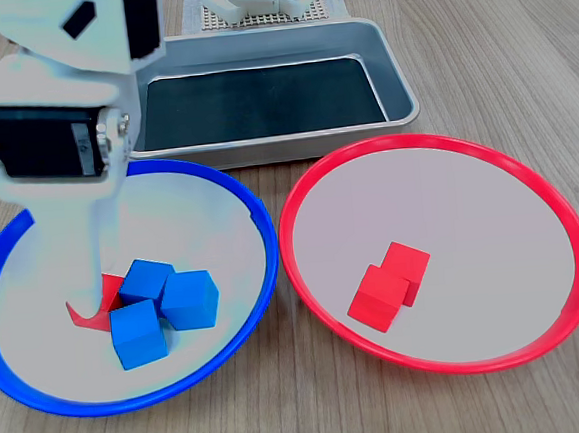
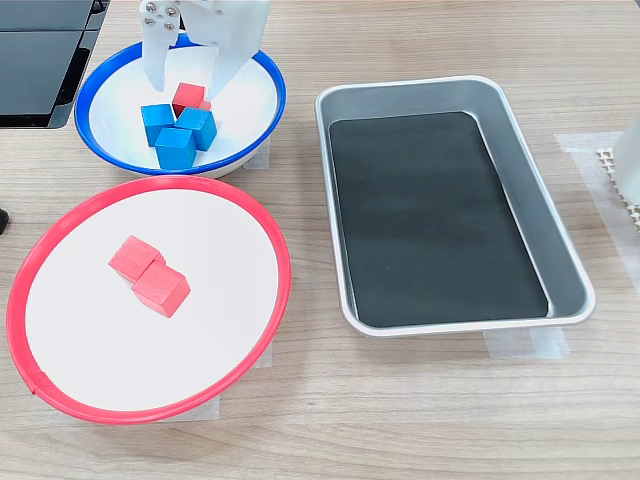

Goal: Relocate any misplaced blocks to their matching dishes.

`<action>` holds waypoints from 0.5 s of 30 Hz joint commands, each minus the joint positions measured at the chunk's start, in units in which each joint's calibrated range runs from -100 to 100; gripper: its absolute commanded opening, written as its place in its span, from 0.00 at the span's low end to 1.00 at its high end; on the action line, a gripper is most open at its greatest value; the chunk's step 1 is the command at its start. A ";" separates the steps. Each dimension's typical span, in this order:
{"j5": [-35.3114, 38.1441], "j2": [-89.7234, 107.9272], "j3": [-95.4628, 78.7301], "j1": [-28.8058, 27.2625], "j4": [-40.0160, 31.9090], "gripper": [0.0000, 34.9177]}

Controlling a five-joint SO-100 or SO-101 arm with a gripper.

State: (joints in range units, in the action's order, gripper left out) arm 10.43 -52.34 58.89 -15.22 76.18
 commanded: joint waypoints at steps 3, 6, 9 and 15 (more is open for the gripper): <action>-0.20 0.11 2.69 -1.30 -1.19 0.36; -0.29 -0.15 2.78 -1.67 -2.02 0.36; -0.49 -0.66 2.87 -1.77 -2.27 0.35; -0.68 -0.83 2.24 -1.86 -2.60 0.35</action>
State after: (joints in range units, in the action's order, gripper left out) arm 9.94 -54.05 59.44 -16.55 74.31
